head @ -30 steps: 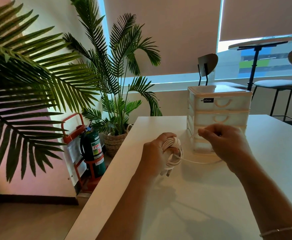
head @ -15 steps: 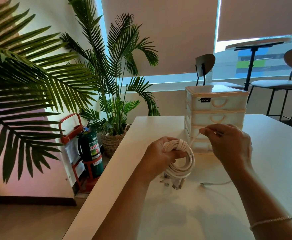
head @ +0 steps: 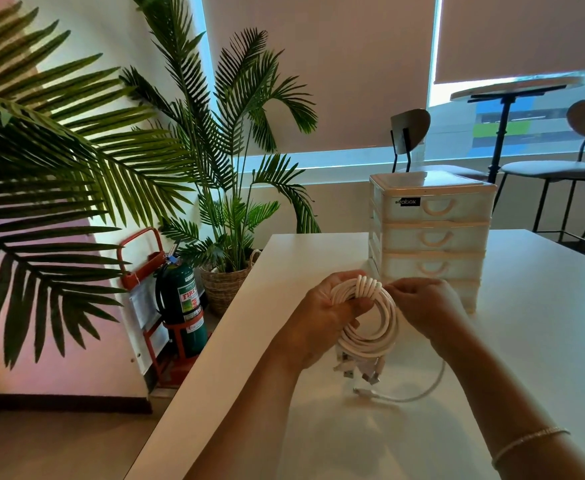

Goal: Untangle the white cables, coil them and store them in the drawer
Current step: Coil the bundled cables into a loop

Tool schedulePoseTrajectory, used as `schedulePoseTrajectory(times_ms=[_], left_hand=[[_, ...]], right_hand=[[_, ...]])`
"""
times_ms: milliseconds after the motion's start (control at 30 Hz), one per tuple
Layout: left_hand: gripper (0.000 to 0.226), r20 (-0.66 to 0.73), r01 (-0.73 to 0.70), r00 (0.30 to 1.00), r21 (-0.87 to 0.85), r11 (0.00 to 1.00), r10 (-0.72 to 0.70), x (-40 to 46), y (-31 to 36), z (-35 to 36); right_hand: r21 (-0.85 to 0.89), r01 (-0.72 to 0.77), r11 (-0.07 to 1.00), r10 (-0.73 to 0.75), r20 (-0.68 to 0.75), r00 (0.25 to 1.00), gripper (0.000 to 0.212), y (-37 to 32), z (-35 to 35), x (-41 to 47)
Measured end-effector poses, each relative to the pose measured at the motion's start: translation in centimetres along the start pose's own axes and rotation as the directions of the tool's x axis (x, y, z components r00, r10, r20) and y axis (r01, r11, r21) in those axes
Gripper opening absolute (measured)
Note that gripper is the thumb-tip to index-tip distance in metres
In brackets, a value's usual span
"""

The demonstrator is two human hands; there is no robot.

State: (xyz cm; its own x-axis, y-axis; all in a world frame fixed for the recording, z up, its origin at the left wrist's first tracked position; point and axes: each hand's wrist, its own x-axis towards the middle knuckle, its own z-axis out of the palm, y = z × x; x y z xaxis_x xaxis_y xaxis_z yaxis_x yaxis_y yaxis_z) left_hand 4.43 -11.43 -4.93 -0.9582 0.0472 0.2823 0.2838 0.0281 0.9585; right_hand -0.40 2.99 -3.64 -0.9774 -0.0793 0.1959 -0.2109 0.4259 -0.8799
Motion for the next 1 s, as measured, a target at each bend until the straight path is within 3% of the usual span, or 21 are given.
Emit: schedulePoseTrajectory(times_ms=[167, 467, 667, 800, 900, 1000], left_hand=[[0.013, -0.025, 0.004, 1.000, 0.127, 0.992, -0.001, 0.1, -0.4, 0.1], [0.009, -0.018, -0.032, 0.999, 0.139, 0.990, 0.035, 0.0, -0.4, 0.1], [0.008, -0.088, -0.067, 0.993, 0.092, 0.994, 0.075, 0.2, -0.6, -0.2], [0.005, -0.151, -0.052, 0.987, 0.071, 0.996, 0.062, 0.5, -0.8, 0.0], [0.004, -0.241, -0.027, 0.969, 0.118, 0.993, 0.055, 0.8, -1.2, 0.1], [0.007, -0.312, 0.007, 0.949, 0.191, 0.982, 0.054, 1.0, -1.7, -0.1]], right_hand=[[-0.030, -0.054, 0.998, 0.056, 0.083, 0.995, 0.019, 0.2, 0.3, -0.1], [0.016, -0.226, 0.974, 0.210, 0.305, 0.929, 0.019, 0.2, -0.1, -0.2], [0.106, -0.271, 0.957, 0.208, 0.404, 0.891, 0.016, 0.2, 0.2, -0.3], [0.105, -0.189, 0.976, 0.148, 0.308, 0.940, 0.009, -0.2, 0.1, -0.4], [0.187, -0.055, 0.981, 0.041, 0.077, 0.996, 0.009, -0.3, -0.1, -0.3], [0.157, 0.168, 0.973, -0.158, -0.076, 0.985, 0.017, -1.2, 0.0, -0.7]])
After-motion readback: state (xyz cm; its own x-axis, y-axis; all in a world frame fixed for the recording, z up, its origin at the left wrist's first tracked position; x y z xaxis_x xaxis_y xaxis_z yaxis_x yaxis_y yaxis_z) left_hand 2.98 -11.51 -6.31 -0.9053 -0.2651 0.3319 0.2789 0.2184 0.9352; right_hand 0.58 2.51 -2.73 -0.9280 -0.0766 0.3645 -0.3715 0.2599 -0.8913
